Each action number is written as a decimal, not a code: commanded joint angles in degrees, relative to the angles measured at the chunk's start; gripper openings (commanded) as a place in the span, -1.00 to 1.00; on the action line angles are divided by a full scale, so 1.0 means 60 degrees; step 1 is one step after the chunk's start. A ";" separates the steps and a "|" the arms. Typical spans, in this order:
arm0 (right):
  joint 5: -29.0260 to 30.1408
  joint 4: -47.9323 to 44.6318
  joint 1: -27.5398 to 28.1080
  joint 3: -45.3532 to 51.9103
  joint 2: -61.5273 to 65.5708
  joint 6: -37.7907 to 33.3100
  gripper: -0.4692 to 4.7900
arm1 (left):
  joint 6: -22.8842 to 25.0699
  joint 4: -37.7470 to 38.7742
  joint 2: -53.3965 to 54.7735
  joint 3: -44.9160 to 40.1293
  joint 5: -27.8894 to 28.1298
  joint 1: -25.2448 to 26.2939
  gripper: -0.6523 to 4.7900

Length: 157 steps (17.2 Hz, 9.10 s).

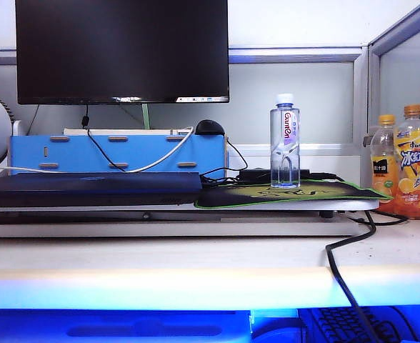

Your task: Pick up the mineral water bottle and place it on the laptop.

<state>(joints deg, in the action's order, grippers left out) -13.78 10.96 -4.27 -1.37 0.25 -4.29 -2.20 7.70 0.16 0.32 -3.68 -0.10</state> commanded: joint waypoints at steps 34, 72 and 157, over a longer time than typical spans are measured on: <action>0.3202 -0.1330 0.0000 -0.3206 0.2280 -0.0914 -0.74 | 0.0007 -0.0076 -0.0018 0.0015 -0.0033 0.0004 -0.77; 0.3308 -0.4772 -0.1789 -1.1107 1.5832 0.1679 1.00 | 0.0007 -0.0076 -0.0018 0.0015 -0.0029 0.0004 -0.77; 0.5832 -0.6907 -0.4969 -1.3559 1.7773 0.0984 -0.41 | 0.0007 -0.0076 -0.0018 0.0015 -0.0033 0.0004 -0.77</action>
<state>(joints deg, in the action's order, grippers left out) 21.69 -25.91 -33.56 -82.00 107.35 1.56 -2.20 7.73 0.16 0.32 -3.68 -0.10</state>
